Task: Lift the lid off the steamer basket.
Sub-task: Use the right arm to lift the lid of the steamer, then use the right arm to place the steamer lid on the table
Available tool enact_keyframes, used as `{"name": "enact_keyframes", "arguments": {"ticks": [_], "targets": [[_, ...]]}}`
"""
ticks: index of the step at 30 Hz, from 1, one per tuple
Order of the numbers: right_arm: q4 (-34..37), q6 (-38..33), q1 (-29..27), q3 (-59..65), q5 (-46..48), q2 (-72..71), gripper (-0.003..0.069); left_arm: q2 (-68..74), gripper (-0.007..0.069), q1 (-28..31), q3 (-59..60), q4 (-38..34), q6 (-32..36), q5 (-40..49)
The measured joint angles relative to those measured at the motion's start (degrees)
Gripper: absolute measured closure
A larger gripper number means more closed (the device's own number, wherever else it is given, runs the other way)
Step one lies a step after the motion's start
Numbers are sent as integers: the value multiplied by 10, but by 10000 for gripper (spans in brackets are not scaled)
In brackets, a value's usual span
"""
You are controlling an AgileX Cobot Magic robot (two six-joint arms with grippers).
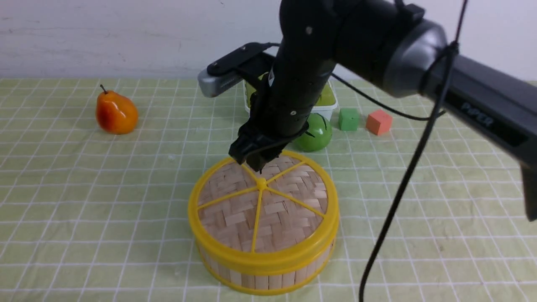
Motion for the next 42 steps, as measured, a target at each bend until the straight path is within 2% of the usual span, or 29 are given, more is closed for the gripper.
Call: {"name": "enact_keyframes", "arguments": {"ticks": [3,8,15,16,18,20,22,30,34,42], "targets": [[-2,2,0,-3,2,19,210,0,386,0,0,0,0,0],[-2,2,0,-3,2,40,202,0,386,0,0,0,0,0],[-2,3,0,-6,2,54,337,0,386,0,0,0,0,0],[-2,3,0,-7,2,54,412,0,386,0,0,0,0,0],[-1,3,0,-9,2,54,455,0,386,0,0,0,0,0],[2,3,0,-9,2,54,552,0,386,0,0,0,0,0],[2,3,0,-9,2,53,585,0,386,0,0,0,0,0],[-14,3,0,-7,3,11,582,0,386,0,0,0,0,0],[-43,3,-5,-6,5,-55,582,0,386,0,0,0,0,0],[-57,15,-121,139,3,-219,582,0,386,0,0,0,0,0]]}}
